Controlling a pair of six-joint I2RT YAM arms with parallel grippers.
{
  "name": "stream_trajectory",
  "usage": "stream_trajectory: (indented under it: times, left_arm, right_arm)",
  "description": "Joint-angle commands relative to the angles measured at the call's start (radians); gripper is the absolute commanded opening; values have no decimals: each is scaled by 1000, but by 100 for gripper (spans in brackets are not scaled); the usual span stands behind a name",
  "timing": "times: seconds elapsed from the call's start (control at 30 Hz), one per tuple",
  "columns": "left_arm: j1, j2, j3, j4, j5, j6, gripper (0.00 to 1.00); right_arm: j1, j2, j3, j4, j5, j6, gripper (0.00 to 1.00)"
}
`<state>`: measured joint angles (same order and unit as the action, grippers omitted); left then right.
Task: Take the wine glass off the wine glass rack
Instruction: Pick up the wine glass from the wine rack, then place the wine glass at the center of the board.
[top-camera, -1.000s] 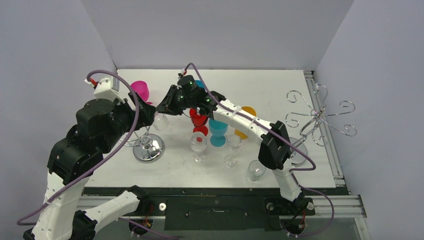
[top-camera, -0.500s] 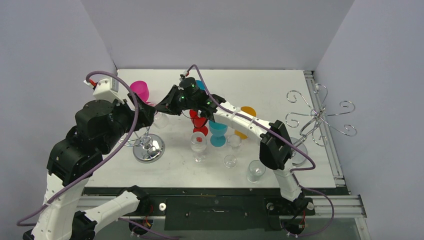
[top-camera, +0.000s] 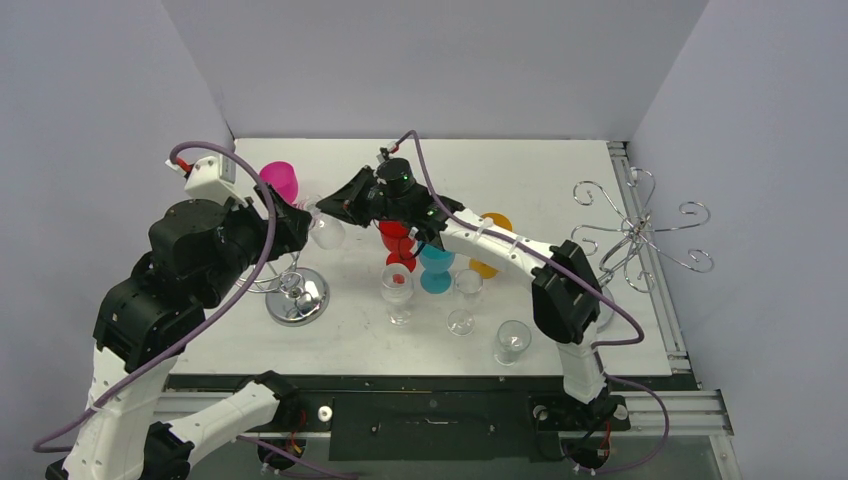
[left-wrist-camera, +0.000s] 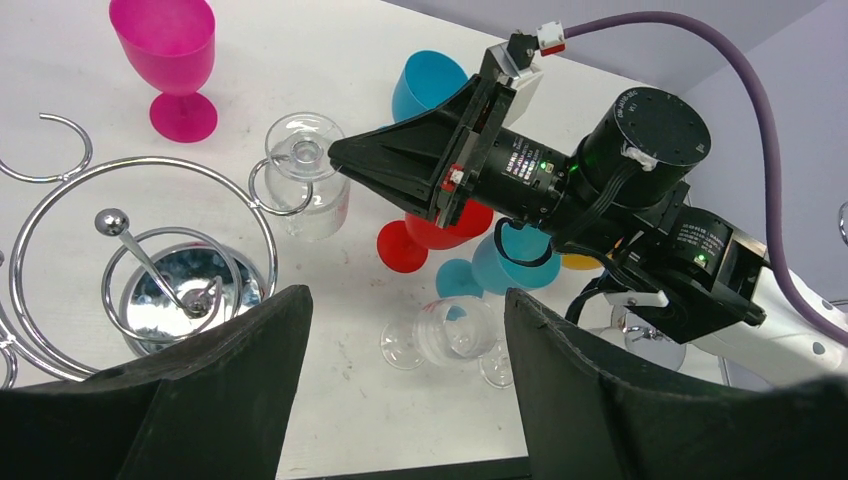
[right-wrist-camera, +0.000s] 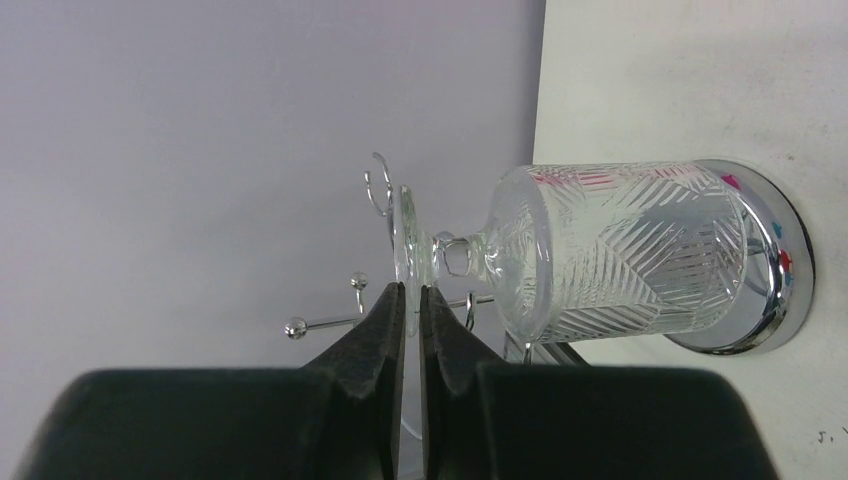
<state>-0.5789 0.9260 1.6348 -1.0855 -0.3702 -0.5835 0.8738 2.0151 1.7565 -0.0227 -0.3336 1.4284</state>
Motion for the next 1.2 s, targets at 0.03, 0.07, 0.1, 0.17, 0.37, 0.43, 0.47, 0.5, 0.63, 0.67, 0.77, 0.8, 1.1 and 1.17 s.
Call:
stream_trajectory:
  times: [0.03, 0.07, 0.1, 0.17, 0.37, 0.43, 0.47, 0.5, 0.63, 0.67, 0.77, 0.8, 1.1, 1.17]
  left_arm:
    - [7, -2, 27, 69, -11, -7, 67]
    - [7, -3, 26, 70, -10, -8, 67]
    - [7, -3, 26, 73, -9, -10, 67]
    - [7, -3, 26, 77, -6, -14, 67]
    - [7, 7, 31, 109, 29, -33, 68]
    - [7, 18, 39, 128, 50, -42, 69]
    - [7, 30, 44, 141, 61, -45, 69]
    - [7, 37, 57, 150, 72, -46, 70]
    - [15, 97, 107, 203, 123, -51, 73]
    - [30, 106, 113, 228, 138, -53, 75]
    - [85, 122, 89, 312, 265, -82, 79]
    - [123, 120, 56, 376, 296, -94, 81]
    - [397, 74, -267, 1076, 756, -436, 99]
    - [399, 85, -311, 1200, 775, -489, 97]
  right_arm:
    - [-17, -107, -37, 228, 36, 57, 0]
    - [-21, -106, -40, 247, 38, 63, 0]
    - [-22, -105, -43, 253, 41, 70, 0]
    - [-26, -105, -49, 269, 47, 78, 0]
    - [-57, -123, -50, 316, 64, 106, 0]
    - [-70, -137, -38, 309, 70, 107, 0]
    - [-75, -143, -34, 308, 74, 108, 0]
    - [-87, -156, -25, 300, 81, 108, 0]
    - [-123, -207, -5, 261, 107, 103, 0]
    - [-129, -224, 1, 254, 113, 102, 0]
    - [-159, -266, 0, 232, 128, 107, 0]
    - [-164, -288, -1, 226, 137, 109, 0]
    - [-230, -446, -48, 194, 189, 156, 0]
    - [-243, -477, -50, 190, 198, 169, 0]
